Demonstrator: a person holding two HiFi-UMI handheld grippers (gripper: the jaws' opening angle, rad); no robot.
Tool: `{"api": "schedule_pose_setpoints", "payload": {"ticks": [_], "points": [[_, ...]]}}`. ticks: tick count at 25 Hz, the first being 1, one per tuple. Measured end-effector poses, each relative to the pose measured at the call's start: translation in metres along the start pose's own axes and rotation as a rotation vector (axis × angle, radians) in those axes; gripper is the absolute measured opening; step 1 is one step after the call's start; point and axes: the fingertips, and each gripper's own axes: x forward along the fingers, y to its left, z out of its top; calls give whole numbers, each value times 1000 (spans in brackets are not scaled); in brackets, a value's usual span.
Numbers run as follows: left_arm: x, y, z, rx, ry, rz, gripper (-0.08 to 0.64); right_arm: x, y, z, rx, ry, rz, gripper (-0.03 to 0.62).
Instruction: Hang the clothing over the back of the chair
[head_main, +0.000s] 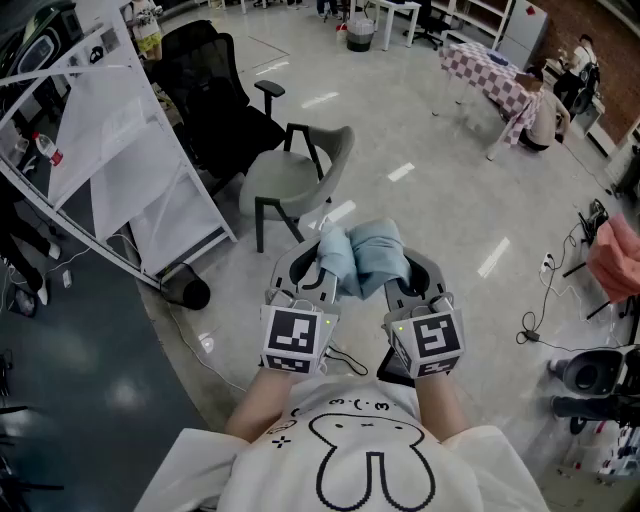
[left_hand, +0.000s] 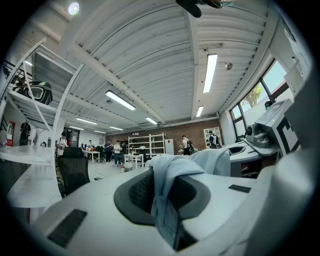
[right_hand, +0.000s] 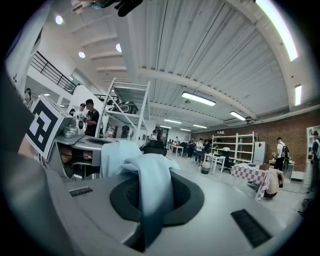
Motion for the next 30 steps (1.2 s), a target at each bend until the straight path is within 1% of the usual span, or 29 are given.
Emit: {"api": "schedule_pose_setpoints", "payload": {"ticks": [9,12,17,23,27,30], "points": [[4,1,-9,-5,-5,-4,46,-1,-8,-6,-18,10,-10,12],[10,4,-13,-10,-5,-6,46,3,-11,-9,-18,10,0,12],[26,15,-17,-3,-16,-7,46,16,-22,-14,-21,8,-12,12],[54,43,-22,5,-12,-16,46,51,-32,-18,-19,11,-20,12],[74,73,-25,21,-19,-32,46,89,-32,-19,-29,8,-15,14],[93,99,-30,34,-31,-43,46,121,-37,-23,-37,0,-30,14]]}}
